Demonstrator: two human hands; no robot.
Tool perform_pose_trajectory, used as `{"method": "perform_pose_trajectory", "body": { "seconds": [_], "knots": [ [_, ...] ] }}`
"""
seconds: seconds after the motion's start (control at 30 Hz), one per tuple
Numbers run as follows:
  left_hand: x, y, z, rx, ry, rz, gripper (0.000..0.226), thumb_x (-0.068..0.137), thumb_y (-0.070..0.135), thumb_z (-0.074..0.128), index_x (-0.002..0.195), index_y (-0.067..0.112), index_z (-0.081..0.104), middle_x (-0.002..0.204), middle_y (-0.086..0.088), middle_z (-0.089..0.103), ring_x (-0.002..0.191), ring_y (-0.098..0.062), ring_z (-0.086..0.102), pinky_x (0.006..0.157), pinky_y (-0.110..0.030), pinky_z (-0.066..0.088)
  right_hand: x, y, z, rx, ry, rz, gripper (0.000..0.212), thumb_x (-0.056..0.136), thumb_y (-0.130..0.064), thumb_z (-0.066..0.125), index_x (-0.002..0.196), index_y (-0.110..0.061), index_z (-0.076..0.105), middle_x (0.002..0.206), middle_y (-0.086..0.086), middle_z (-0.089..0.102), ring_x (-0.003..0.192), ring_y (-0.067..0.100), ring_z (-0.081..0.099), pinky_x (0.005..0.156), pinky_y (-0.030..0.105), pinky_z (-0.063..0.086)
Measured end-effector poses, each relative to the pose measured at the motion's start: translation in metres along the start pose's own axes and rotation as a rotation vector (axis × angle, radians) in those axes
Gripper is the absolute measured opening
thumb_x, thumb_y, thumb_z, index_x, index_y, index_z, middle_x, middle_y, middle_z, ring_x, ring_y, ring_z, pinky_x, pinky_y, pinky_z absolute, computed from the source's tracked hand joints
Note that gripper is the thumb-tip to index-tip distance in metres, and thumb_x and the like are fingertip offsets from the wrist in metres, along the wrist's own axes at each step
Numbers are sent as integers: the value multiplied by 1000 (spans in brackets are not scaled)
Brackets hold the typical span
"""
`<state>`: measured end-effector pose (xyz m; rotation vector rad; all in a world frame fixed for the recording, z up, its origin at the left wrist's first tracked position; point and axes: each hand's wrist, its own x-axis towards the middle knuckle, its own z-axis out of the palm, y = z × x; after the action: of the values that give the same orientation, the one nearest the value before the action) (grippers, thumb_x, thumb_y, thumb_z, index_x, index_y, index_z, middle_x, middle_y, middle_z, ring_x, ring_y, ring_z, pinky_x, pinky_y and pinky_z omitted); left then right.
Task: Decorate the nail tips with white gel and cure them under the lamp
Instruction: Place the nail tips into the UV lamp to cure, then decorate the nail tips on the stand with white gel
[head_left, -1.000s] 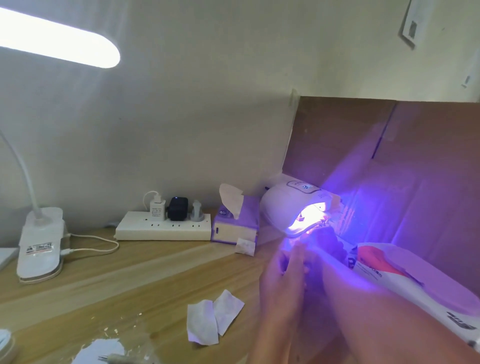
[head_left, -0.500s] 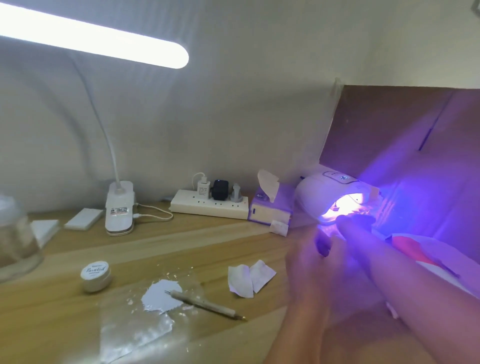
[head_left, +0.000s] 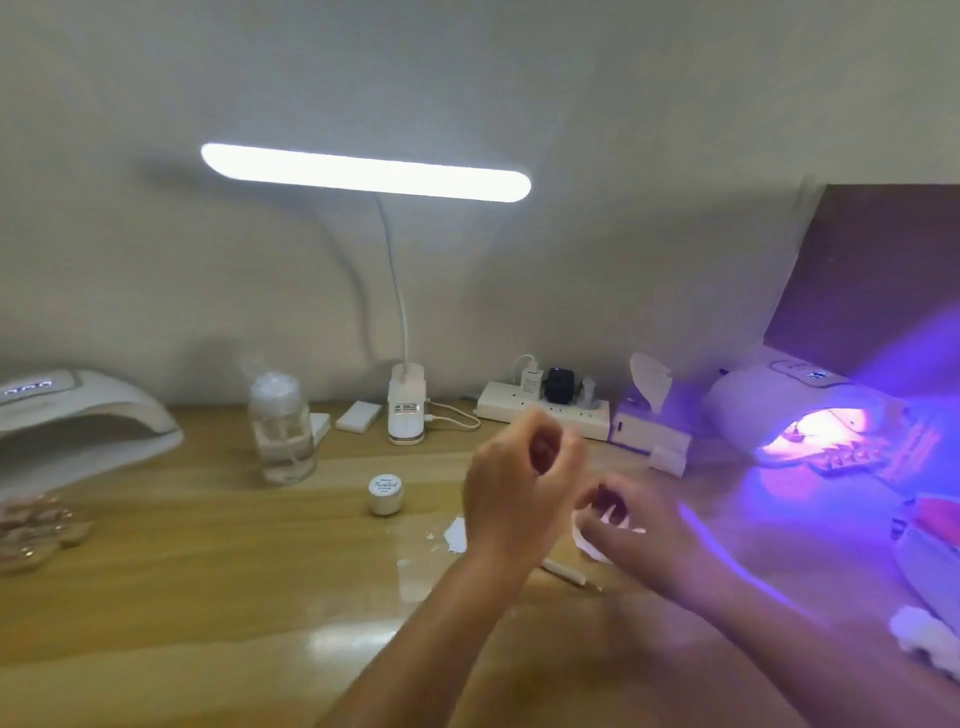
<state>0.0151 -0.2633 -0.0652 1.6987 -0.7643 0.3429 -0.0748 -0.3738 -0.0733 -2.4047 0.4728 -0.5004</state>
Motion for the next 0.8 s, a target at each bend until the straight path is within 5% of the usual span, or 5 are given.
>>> {"method": "perform_pose_trajectory", "body": {
  "seconds": [0.2,0.43,0.6,0.8],
  "knots": [
    [-25,-81,-111,507,-231,-96,19,77,38,69,90,36,55,86,22,58,90,-6,51,80,-29,43,-11,-11,39,-408,-16,-22,21,80,-50,56,89,-33,46,93,-16,48,91,10,46,85,32,34],
    [-32,-96,-119,625,-315,-57,51,61,67,34,104,43,45,100,31,47,103,0,40,84,-27,21,-20,1,39,-508,-16,86,28,71,-55,52,81,-30,42,88,-14,49,91,10,45,78,33,28],
    [-33,-104,-119,636,-378,-44,48,60,67,32,102,46,40,102,30,46,104,1,36,86,-27,17,-19,7,32,-300,20,104,17,72,-41,67,69,-29,55,76,-13,57,79,2,52,85,35,44],
    [-33,-107,-119,656,-390,-33,45,61,66,32,100,47,40,101,31,46,103,2,36,87,-28,18,-10,18,22,96,-44,261,12,77,-25,76,68,-20,70,63,-10,58,64,10,53,67,31,44]
  ]
}}
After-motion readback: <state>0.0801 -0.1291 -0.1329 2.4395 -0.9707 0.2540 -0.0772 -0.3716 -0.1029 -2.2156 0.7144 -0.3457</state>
